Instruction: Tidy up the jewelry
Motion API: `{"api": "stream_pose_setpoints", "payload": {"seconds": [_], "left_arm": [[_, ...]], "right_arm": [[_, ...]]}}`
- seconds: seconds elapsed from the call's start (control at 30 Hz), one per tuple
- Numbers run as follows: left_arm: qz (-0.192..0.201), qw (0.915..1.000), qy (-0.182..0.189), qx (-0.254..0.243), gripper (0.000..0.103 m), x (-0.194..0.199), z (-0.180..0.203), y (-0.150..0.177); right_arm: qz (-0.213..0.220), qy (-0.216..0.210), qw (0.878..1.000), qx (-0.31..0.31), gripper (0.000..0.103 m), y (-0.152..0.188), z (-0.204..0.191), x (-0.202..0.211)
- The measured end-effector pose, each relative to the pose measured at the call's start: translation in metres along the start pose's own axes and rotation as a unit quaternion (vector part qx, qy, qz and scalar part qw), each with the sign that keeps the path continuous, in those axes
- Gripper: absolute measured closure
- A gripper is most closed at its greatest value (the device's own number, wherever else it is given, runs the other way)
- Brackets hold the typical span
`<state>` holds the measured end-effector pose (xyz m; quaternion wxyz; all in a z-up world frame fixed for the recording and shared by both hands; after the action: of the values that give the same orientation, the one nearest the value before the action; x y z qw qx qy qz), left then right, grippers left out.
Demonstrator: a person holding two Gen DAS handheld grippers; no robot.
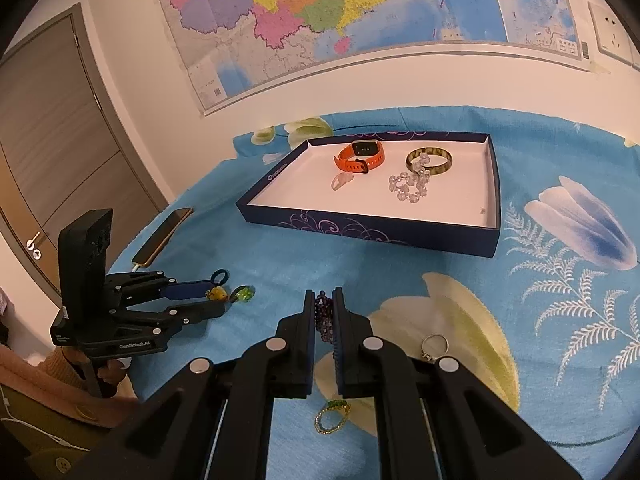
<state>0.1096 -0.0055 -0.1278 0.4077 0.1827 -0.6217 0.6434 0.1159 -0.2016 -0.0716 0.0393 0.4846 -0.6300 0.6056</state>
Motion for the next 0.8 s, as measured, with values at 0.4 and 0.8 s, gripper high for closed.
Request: {"api": "stream_pose_setpoints", "payload": {"seconds": [0.4, 0.8], "left_arm": [[0.001, 1.0, 0.005, 0.003, 0.091, 0.001, 0.001, -0.001], [0.017, 0.9997, 0.017, 0.0, 0.091, 0.013, 0.005, -0.003]], "right_arm": [[0.005, -0.002, 1.0, -0.005, 0.096, -0.001, -0.001, 0.001], [0.015, -0.001, 1.0, -0.009, 0.096, -0.007, 0.0, 0.006]]}}
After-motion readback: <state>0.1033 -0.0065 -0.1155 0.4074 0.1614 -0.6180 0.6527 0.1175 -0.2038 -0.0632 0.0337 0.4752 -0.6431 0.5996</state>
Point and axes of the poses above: each gripper's, at about its wrist camera, not at the fingertips, and x roughly against the way its jaws point, z to its right, y to its underside, the point moved 5 cm from there along -x, roughly the way its jaws point, and after that the axes turned 5 degrees about x, right-handed, at the moved point
